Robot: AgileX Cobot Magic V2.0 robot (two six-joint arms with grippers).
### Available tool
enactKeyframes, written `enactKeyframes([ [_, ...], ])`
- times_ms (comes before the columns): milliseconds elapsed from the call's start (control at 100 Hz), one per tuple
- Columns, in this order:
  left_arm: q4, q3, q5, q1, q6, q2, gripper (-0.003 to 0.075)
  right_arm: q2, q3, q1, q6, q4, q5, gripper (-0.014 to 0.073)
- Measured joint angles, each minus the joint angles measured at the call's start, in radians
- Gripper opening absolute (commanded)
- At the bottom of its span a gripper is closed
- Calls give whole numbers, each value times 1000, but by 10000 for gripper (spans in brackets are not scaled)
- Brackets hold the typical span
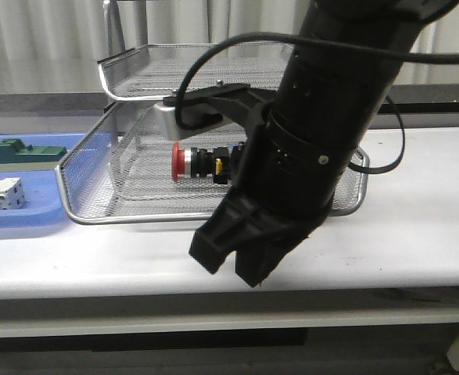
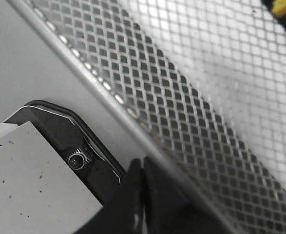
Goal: Place button on rack with both arms
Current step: 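Push the middle wire tray back into the rack with the right gripper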
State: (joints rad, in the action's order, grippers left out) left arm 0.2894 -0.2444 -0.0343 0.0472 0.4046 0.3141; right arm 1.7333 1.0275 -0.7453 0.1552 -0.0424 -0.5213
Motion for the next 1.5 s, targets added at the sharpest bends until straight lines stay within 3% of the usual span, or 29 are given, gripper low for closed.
enactKeyframes([
  [280,0,0,0,0,0,0,4,60,79,6,4,8,-34,-67],
  [420,2,0,0,0,0,0,4,97,165,51,6,53,24,-67],
  [900,2,0,0,0,0,0,4,262,429,167,8,93,-2,-67],
  [1500,2,0,0,0,0,0,4,252,456,191,1,71,-136,-67],
])
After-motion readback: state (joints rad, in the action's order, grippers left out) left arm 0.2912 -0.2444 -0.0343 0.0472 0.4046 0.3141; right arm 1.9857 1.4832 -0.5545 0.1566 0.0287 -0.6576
